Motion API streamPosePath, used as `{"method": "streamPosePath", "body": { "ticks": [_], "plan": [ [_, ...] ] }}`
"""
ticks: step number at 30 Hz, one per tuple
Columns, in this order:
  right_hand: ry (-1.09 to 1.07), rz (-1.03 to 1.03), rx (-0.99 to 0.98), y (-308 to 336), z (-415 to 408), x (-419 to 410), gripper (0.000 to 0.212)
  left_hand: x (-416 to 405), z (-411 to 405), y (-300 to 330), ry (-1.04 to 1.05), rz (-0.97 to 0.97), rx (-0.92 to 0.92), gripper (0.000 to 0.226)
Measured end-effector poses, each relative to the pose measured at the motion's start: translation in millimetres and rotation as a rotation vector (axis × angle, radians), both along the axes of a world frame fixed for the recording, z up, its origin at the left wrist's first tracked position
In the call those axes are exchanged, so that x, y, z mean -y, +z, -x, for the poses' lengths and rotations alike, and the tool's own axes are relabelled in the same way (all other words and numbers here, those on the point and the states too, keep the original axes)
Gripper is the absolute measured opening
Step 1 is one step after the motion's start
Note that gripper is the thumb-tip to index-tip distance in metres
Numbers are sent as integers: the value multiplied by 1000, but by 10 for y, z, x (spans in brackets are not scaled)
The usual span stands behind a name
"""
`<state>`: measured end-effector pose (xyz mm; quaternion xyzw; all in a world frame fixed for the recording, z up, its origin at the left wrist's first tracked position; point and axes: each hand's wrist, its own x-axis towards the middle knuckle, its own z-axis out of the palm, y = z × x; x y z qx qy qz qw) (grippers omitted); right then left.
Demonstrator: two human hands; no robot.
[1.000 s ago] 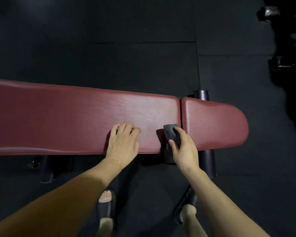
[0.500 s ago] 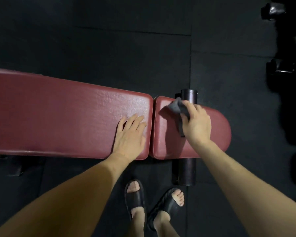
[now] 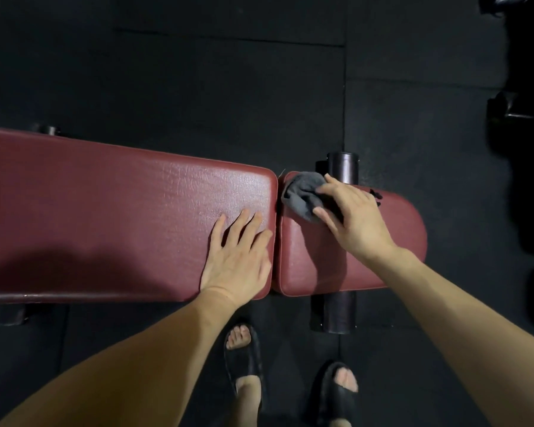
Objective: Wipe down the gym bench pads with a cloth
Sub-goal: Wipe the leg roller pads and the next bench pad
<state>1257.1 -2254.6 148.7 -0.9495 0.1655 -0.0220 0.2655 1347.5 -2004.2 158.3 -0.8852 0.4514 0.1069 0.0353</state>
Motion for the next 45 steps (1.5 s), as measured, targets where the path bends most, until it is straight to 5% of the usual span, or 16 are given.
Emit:
{"method": "streamPosePath", "body": {
  "ticks": [3,7,16,25,32,40,45],
  "plan": [
    [-3,172,-72,-79,-95,-49,58,-1,4,-14,-1,11,20,48],
    [45,334,-106,-240,-110,-151,57,0,21,-37,-6,19,58,46],
    [-82,226,144,-326,-402,-67,27,-11,60,-89,-7,14,139,49],
    [5,221,215,-311,505,-586,17,3,83,-86,2,17,168,45],
    [-263,303,222,-232,-684,-164,22,-8,91,-100,-7,51,194,43],
    [-89,158,190,-263,570,-874,13,19,89,-93,15,18,175,46],
    [-214,267,229,-251,-337,-358,14,15,89,-101,6,0,184,46]
  ]
}}
